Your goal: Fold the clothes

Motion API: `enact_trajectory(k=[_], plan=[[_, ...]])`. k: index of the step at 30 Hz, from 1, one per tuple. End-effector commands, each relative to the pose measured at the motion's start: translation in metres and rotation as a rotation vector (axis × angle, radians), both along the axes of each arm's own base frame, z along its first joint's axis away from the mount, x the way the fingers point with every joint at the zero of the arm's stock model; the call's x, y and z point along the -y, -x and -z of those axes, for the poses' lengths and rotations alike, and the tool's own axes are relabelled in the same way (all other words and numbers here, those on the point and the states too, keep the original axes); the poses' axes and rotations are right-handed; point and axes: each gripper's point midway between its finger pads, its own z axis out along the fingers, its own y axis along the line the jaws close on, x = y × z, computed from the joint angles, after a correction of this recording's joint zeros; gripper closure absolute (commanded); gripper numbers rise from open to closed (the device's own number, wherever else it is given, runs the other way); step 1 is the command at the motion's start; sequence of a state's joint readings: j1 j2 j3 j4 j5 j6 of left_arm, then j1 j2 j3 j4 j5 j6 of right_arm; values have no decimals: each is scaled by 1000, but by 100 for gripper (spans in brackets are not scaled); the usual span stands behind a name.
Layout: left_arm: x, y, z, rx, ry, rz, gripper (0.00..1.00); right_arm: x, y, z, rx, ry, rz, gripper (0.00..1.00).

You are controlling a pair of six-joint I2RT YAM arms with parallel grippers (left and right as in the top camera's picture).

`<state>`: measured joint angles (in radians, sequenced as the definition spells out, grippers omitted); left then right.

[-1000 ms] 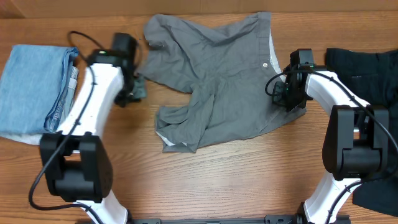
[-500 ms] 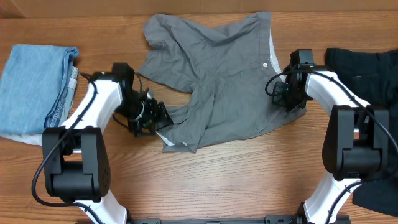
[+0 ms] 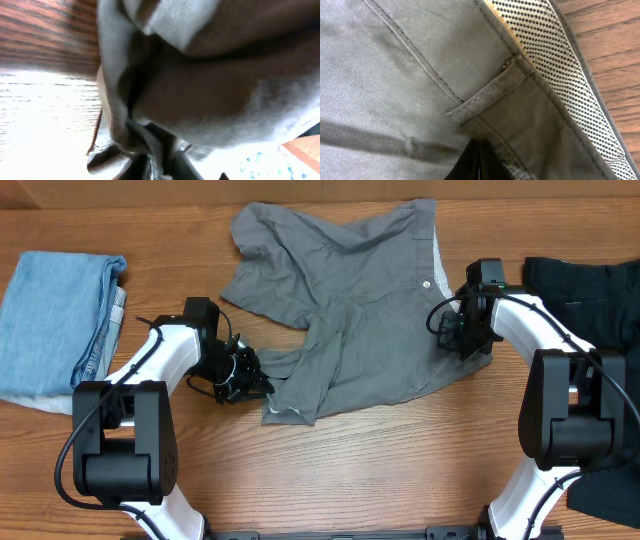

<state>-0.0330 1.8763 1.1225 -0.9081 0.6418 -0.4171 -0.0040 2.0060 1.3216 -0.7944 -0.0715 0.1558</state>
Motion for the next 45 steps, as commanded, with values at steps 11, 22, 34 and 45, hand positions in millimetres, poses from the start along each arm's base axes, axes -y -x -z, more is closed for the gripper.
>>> enact_trajectory(k=[11, 22, 34, 45], plan=[[-44, -103, -75, 354, -133, -151, 96, 0, 5, 4, -13, 11, -10, 96], [-82, -165, -61, 557, -376, -248, 74, 0, 4, 3, -9, 11, -10, 96], [-30, -107, -102, 292, -24, -79, 25, -3, 0, 2, 10, -11, -13, 96], [-14, -16, -57, 10, -230, 161, 23, -4, 1, 3, 3, -11, -13, 96]])
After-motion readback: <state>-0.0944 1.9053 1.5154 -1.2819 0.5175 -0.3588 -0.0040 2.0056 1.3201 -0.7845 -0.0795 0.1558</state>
